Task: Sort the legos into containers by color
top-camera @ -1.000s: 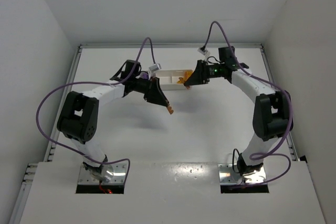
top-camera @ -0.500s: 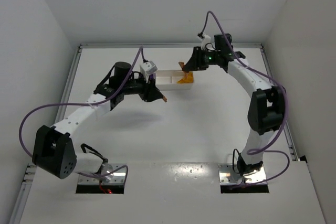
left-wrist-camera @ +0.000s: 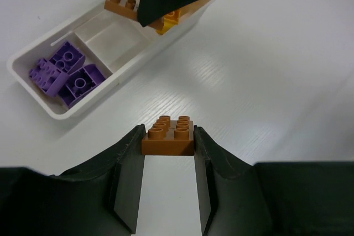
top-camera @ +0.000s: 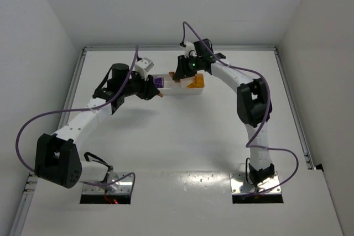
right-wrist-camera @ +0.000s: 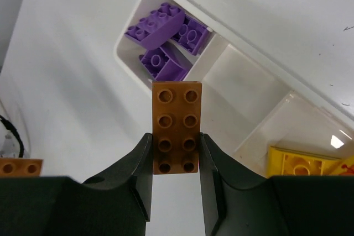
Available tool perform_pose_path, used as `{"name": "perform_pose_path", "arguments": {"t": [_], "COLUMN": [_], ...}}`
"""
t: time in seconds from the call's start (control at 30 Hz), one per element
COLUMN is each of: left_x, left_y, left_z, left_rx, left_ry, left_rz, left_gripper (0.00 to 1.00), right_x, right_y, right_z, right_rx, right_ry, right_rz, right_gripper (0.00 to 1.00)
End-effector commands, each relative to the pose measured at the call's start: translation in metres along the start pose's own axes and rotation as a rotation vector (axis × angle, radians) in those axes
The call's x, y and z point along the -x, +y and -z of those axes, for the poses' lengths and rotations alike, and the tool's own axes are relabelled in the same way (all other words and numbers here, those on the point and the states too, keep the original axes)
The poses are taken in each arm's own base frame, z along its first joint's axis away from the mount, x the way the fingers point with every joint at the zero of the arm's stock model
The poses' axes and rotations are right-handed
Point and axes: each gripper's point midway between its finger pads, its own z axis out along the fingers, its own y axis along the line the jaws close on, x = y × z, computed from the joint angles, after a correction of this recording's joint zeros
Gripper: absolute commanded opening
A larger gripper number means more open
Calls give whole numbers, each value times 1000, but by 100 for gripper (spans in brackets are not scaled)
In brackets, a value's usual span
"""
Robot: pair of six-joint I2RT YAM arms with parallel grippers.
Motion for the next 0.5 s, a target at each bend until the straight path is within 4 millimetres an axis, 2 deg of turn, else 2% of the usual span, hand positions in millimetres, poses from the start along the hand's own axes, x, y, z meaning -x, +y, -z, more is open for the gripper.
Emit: {"name": "perform_pose_path", "arguments": {"t": [0.0,0.13,0.17,0.23,0.27,0.4,0.47], "left_x": [10,5,9,6,4,11,4], "left_y": [11,13,13,12,13,12,13], "left_z": [10,7,7,5,3,2,-3], "left_rx": [40,28,29,18,17,7,-3], "left_ry": [-37,-23,-31,-21,-14,-24,-5], "left_rz": [2,14,10,15,19,13,25], "left_gripper": [8,8,8,8,8,8,8], "right_x": [8,-2,-5,-6,-12,-17,-13], "right_y": [4,-7,-6,-12,-17,-23,-21], "right_z": [-15,-27,-33,-36,-41,-47,-52], "right_rx": [-14,-27,-34,-56,-59,-70,-71], "right_ry": [-12,12,19,19,33,42,36], "right_rz": [46,30,34,32,23,17,28], "right_gripper": [0,1,3,6,9,13,14]}}
